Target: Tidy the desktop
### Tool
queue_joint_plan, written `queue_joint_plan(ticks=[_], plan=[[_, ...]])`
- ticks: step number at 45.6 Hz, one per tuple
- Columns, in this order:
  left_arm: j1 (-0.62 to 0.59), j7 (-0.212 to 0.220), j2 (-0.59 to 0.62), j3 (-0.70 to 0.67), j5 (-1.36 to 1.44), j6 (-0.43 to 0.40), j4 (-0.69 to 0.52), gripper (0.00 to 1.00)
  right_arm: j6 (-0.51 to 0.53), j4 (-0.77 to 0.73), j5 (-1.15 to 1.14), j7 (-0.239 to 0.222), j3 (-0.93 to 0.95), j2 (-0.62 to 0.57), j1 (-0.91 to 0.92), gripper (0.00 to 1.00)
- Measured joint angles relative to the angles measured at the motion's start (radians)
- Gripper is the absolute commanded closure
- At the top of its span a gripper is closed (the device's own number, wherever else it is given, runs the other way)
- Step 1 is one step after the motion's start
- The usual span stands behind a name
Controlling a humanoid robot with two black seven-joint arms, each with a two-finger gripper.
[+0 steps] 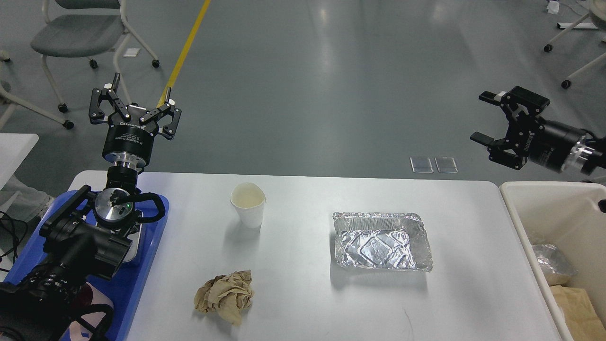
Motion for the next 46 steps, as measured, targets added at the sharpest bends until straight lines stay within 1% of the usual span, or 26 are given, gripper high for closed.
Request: queue_joint_plan(ticks=[6, 16, 23, 29, 36, 39, 46], plan=[[0.0, 0.0, 0.005, -0.001, 0.0, 0.0, -0.001, 0.03, -0.015, 0.149, -0.199, 0.011, 0.005, -0.12, 0.018, 0.0], [0.0, 0.0, 0.009, -0.003, 0.001, 0.0, -0.004, 0.03, -0.04, 0.405, -0.486, 0.017, 0.007, -0.363, 0.074, 0.0], [0.0, 0.0, 0.009, -0.003, 0.001, 0.0, -0.004, 0.03, -0.046, 0.581, -0.612, 0.022, 0.01, -0.552, 0.12, 0.0], [0.0, 0.0, 0.009, -0.003, 0.002, 0.0, -0.004, 0.03, -0.046, 0.7, -0.661, 0.022, 0.025, -0.698, 0.147, 0.0], [-0.002, -0.002, 0.009, -0.001, 0.003, 0.001, -0.005, 0.03, -0.046, 0.787, -0.688, 0.022, 0.054, -0.822, 0.16, 0.0], [-0.002, -0.002, 0.009, 0.0, 0.003, 0.004, -0.006, 0.03, -0.046, 0.81, -0.692, 0.022, 0.065, -0.857, 0.161, 0.0], [-0.002, -0.003, 0.011, 0.0, 0.003, 0.007, -0.006, 0.03, -0.046, 0.839, -0.704, 0.022, 0.079, -0.889, 0.161, 0.0]])
